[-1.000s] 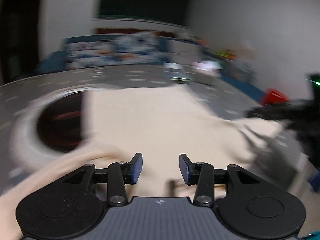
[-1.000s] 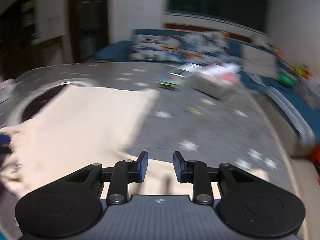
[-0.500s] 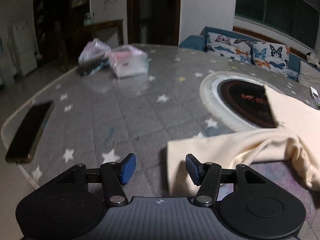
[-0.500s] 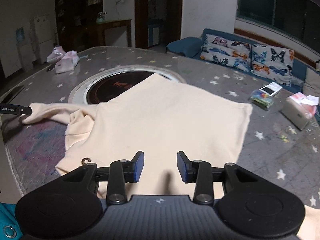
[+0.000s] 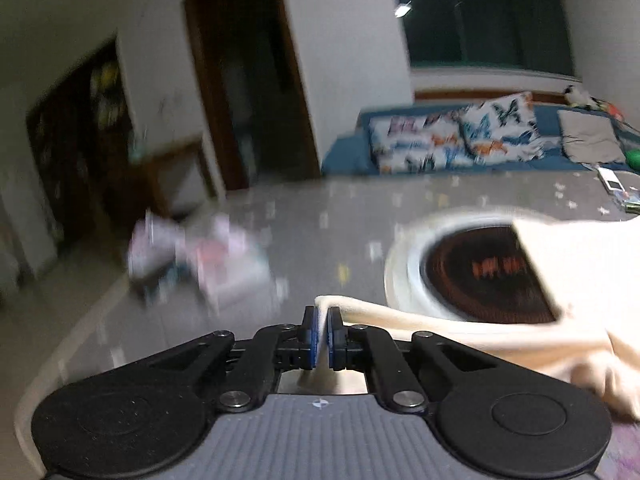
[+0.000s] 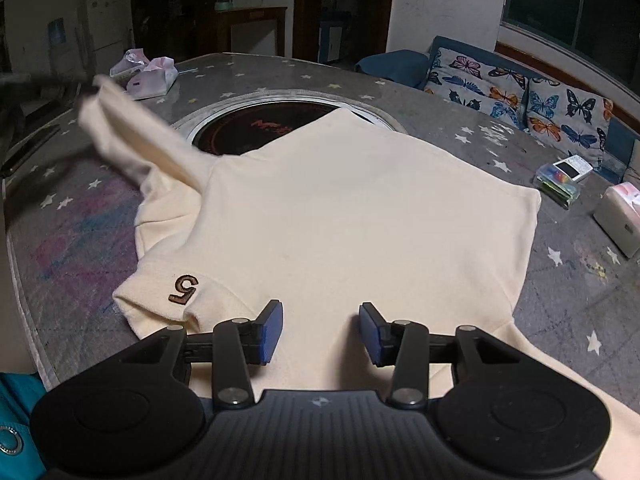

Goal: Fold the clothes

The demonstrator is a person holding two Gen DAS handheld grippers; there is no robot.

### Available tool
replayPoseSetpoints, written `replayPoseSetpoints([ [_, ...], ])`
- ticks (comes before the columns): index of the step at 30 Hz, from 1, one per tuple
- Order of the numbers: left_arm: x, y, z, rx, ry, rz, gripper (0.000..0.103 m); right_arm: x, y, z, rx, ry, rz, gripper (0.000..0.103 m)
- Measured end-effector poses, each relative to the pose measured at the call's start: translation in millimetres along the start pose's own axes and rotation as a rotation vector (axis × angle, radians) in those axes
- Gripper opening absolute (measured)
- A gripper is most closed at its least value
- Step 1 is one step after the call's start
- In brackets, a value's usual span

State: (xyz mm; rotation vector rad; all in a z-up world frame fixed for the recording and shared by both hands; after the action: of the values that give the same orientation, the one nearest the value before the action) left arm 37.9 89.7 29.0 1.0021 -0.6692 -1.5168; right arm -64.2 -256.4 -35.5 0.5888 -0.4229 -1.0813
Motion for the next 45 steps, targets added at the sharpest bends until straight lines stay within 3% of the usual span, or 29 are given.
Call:
replayPoseSetpoints([
  [2,2,11,-8,0.007,0.008,-0.051,0.005,1,0,-1,-0.003,0.001,-0.002,0.044],
  [6,1,-6,-41,-0.08,0.062,-0.124,0.006,2,0,-2,-0.009,0.004,-0.005,0.046],
  [9,-3,-27,-64,-0.168,0.068,-0.1,0.01,2,1,-2,-0.014,0.006,-0.004,0.046],
  [12,-10,-39,-70,-0.186,0.104,-0.082,0.022,2,1,-3,-0.02,0.005,-0.001,0.047],
  [15,-24,-44,-71,-0.206,0.139,-0.025,0.024,2,2,-3,-0.022,0.004,0.002,0.047],
  [18,-37,-46,-59,-0.225,0.105,0.081,0.04,1,2,-3,-0.022,0.002,0.005,0.047],
  [20,-38,-49,-50,-0.245,0.047,0.147,0.042,1,2,-2,-0.021,0.001,0.008,0.047],
  [22,-32,-54,-45,-0.262,0.002,0.182,0.052,-2,5,-1,-0.018,0.001,0.018,0.046],
  [24,-27,-56,-47,-0.276,-0.016,0.202,0.053,-10,10,0,-0.009,0.02,0.043,0.046],
  [28,-16,-59,-59,-0.295,-0.03,0.21,0.049,-39,24,2,0.014,0.086,0.12,0.044],
  [29,-12,-59,-63,-0.3,-0.038,0.203,0.041,-46,27,2,0.02,0.103,0.139,0.044],
  [30,-9,-60,-66,-0.304,-0.045,0.196,0.02,-53,30,3,0.026,0.12,0.158,0.044],
  [33,-2,-58,-72,-0.287,-0.041,0.164,0.006,-74,40,4,0.043,0.169,0.215,0.044],
  [41,-12,-39,-58,-0.199,0.049,0.155,0.005,-124,47,-23,0.027,0.276,0.306,0.045],
  [45,-17,-41,-60,-0.207,0.074,0.153,0.005,-143,39,-29,0.017,0.324,0.331,0.046],
])
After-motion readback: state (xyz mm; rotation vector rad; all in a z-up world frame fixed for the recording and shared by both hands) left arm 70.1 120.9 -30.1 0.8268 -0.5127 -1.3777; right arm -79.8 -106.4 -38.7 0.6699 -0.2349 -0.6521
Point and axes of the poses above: each gripper's, at about its wrist camera, not at the fingertips, and z roughly against the way its jaws point, x to its right, y to its top, the point moved 10 cm from there along -z, roughly the way its jaws point, and after that the axes turned 3 degrees about -x, right-handed, at the moved point
